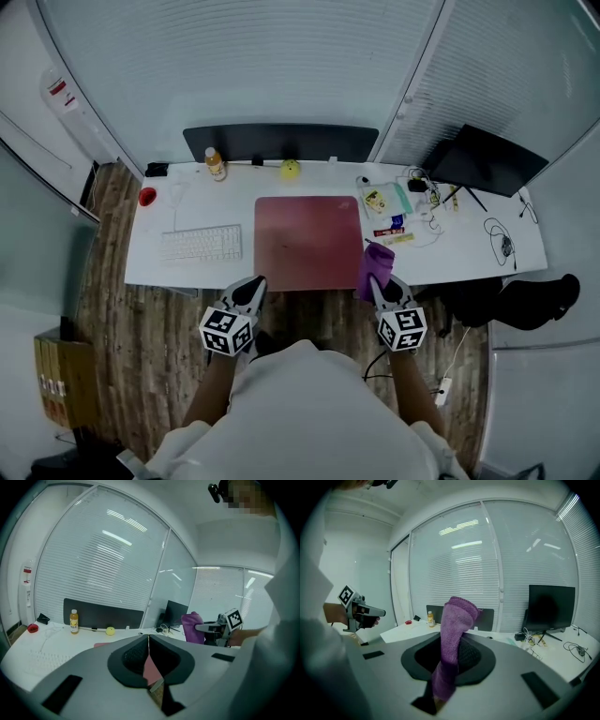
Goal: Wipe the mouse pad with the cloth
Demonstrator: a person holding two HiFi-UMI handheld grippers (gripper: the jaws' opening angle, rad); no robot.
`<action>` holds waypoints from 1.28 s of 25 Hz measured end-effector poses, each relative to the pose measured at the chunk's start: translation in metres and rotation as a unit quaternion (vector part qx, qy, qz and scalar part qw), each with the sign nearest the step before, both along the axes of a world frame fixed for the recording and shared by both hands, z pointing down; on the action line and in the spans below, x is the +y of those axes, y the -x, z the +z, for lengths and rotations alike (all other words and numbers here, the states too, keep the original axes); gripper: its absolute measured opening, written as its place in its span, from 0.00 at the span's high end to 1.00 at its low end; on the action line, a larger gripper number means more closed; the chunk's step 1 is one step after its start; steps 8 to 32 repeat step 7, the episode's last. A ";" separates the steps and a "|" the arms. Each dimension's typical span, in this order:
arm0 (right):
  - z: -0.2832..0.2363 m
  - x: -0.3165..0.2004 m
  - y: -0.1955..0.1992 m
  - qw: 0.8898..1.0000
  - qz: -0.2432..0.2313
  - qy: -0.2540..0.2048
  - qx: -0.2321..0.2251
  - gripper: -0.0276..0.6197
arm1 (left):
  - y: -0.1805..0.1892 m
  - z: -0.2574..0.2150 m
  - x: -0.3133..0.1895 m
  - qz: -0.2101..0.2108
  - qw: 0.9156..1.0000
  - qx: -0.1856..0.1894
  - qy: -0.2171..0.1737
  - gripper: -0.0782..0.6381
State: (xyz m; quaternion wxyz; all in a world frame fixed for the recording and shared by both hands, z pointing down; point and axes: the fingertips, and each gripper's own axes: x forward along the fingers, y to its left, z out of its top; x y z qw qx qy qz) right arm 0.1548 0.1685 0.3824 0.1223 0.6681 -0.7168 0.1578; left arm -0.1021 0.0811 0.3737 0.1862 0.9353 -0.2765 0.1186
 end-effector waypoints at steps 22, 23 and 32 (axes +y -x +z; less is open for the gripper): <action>-0.004 -0.001 0.004 1.000 -0.002 -0.004 0.000 0.84 | 0.002 -0.004 0.000 0.002 1.000 -0.001 -0.004 0.86; -0.004 -0.001 0.004 1.000 -0.002 -0.004 0.000 0.84 | 0.002 -0.004 0.000 0.002 1.000 -0.001 -0.004 0.86; -0.004 -0.001 0.004 1.000 -0.002 -0.004 0.000 0.84 | 0.002 -0.004 0.000 0.002 1.000 -0.001 -0.004 0.86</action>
